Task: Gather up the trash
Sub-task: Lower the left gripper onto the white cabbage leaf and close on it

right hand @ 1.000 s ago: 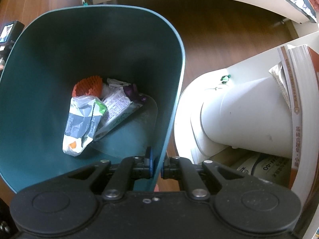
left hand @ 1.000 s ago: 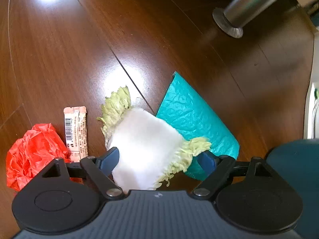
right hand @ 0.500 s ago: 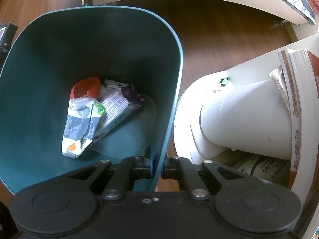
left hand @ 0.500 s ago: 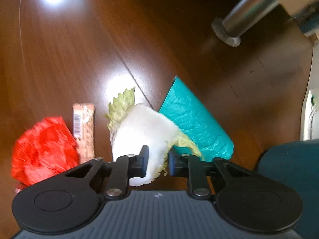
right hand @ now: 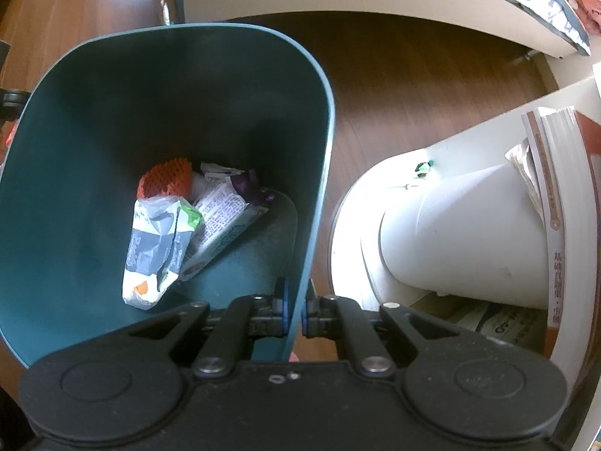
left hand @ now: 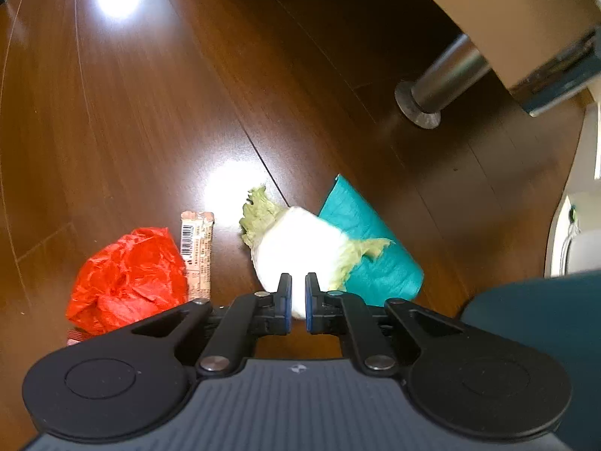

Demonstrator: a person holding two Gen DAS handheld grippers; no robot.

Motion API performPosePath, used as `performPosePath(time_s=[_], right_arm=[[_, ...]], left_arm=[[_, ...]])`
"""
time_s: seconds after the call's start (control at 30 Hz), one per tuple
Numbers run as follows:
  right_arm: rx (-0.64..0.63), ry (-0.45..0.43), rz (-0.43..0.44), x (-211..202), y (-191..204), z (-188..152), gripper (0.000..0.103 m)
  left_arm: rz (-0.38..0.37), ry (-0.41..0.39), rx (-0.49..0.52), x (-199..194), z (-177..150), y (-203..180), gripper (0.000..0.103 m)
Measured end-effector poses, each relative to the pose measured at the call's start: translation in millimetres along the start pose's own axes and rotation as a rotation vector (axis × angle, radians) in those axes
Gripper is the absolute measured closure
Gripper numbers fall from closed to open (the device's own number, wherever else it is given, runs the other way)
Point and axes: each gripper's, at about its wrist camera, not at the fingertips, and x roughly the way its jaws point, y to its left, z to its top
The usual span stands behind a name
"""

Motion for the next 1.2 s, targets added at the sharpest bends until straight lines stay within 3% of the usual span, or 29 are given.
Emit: performPosePath(time_s=[0.2,0.27,0.3,0.37,0.4,0.43,0.87,1.2], right_arm=[[0.007,-0.003,0.003,2,-4,5,0.098],[0.009,0.0,0.004,3,-4,6,0.098],[0.01,0.003,0.003,4,-5,6,0.098],[0.016,0.008,0.004,5,-3,5,0.098],[0.017,0.01,0.005,5,-4,4,0.098],[0.017,0.012,0.005,6,-3,4,0.098],[0.027,0.03,0.016,13,-4,4,0.098],[0.033,0.025,0.028,17,-8,2,0.098]], left_arm=[[-0.048,-0.012,0.026,-3,3,9,0.096],[-0.09,0.003,0.004,2,5,14,0.09],[-0.107,0.006,-0.006,3,6,17,0.082],[-0.113,0.008,-0.012,9,9,18,0.053],[-0.114,0.004,-0.013,11,10,18,0.025],[-0.109,-0.006,-0.014,12,11,19,0.015],[-0.027,0.057,0.005,76,14,-4,0.015],[0.03,0.046,-0.005,85,8,0,0.015]])
